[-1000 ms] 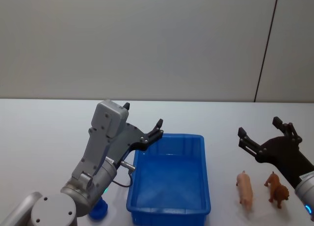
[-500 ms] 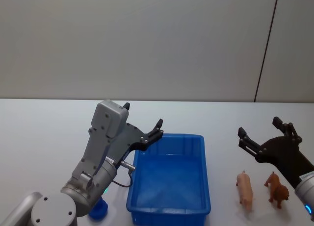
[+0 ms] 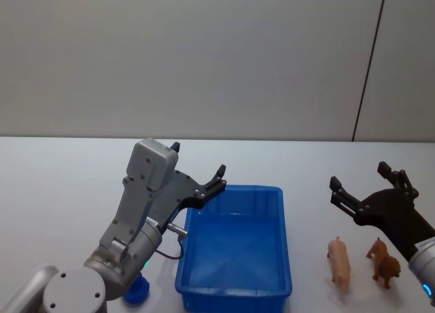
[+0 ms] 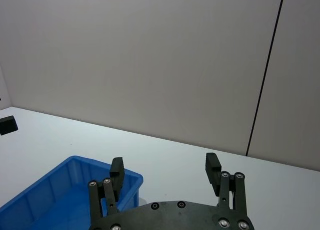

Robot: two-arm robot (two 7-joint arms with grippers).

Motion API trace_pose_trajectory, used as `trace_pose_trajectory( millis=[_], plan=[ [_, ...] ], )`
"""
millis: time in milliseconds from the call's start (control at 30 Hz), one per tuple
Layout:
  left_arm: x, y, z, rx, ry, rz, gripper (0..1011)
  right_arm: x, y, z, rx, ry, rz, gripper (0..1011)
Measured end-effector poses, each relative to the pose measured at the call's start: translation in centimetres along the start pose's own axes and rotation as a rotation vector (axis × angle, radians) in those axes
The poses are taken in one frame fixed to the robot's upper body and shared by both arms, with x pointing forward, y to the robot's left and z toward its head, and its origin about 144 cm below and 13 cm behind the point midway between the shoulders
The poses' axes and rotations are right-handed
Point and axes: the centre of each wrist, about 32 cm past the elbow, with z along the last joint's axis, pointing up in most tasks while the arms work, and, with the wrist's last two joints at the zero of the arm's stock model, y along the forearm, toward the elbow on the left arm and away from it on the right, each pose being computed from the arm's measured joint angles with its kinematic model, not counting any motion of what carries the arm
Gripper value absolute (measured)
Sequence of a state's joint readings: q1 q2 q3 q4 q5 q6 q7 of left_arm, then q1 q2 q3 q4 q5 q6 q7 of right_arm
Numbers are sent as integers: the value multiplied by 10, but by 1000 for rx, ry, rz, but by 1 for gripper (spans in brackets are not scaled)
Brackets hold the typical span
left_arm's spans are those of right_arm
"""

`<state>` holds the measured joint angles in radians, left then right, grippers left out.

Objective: Pick up the two dolls from the table and place them into the box.

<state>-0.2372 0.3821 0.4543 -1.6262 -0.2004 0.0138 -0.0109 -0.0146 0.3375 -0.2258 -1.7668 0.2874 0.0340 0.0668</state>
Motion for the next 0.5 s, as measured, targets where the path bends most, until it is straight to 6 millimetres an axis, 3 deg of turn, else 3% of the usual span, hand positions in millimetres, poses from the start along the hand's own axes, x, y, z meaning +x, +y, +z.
trace_pose_trajectory(
  millis=[500],
  plan=[
    [0, 0, 0, 0, 0, 0, 1003, 0, 0, 0, 0, 0, 0, 1001]
  ],
)
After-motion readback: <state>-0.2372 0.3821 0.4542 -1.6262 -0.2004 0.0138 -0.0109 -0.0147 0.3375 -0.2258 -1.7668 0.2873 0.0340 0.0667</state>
